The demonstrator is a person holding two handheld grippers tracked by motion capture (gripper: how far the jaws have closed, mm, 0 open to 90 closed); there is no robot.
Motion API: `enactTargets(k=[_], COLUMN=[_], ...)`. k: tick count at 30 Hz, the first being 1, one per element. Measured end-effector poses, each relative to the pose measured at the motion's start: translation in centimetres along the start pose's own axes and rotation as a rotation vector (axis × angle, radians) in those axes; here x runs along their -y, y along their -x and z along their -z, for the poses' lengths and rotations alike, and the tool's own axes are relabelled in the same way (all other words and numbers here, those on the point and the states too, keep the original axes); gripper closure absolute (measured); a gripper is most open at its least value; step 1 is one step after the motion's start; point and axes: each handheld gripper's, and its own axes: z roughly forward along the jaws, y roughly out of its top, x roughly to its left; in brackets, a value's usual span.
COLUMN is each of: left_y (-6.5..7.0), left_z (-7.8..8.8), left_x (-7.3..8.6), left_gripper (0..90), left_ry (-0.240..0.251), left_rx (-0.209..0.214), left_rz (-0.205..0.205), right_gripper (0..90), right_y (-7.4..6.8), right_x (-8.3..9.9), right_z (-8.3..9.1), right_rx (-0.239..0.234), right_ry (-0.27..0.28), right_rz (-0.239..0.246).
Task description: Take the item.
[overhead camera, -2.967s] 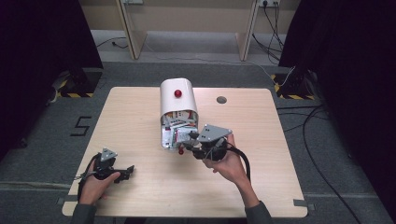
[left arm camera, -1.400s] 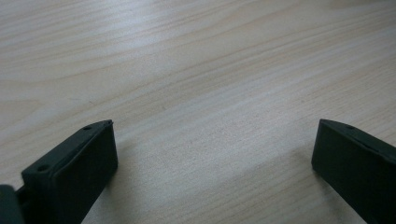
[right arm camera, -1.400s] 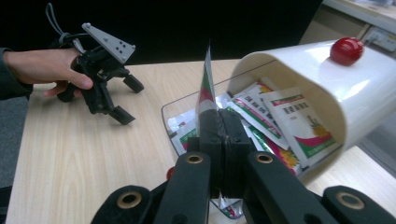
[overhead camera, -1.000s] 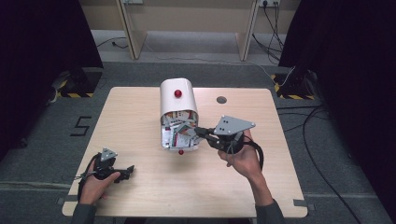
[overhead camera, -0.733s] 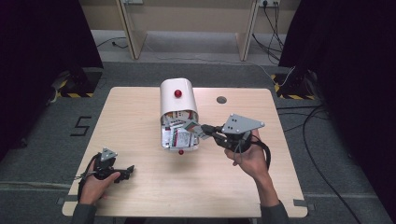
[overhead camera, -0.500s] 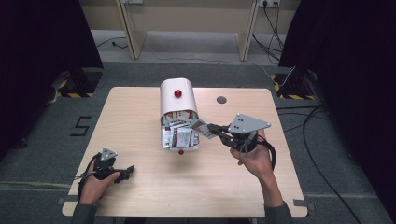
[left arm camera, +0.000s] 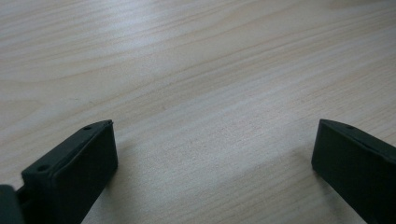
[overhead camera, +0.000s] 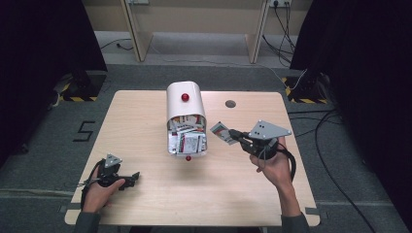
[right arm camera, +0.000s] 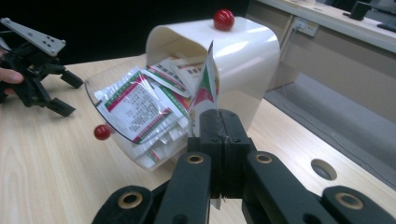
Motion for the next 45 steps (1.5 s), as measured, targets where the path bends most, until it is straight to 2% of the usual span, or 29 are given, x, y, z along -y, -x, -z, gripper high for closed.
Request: enactTargets(k=[13, 29, 35, 39, 45], left_y=[0.0, 0.0, 0.0, 0.0, 0.0], left_z=[0.0, 0.0, 0.0, 0.0, 0.0], left_x=[0.0, 0.0, 0.0, 0.0, 0.0], left_gripper=[0.0, 0.0, 0.0, 0.0, 0.0], left_ry=[0.000, 0.000, -0.002, -0.002, -0.002], left_rx=[0.000, 0.000, 0.000, 0.000, 0.000], left_rz=[0.000, -0.001, -0.003, -0.003, -0.003], right_gripper=[90.0, 90.0, 90.0, 90.0, 90.0], right_y=[1.1, 2.5, 2.7, 2.7, 2.4], right_x=[1.1, 3.4, 3.9, 4.1, 4.9], right_z=[-0.2, -0.8, -0.9, -0.8, -0.3], right_rx=[0.046, 0.097, 0.116, 0.133, 0.129], right_ry=[-0.036, -0.092, -0.113, -0.109, -0.078], right_rz=[-0.018, -0.055, -0.051, -0.041, -0.043])
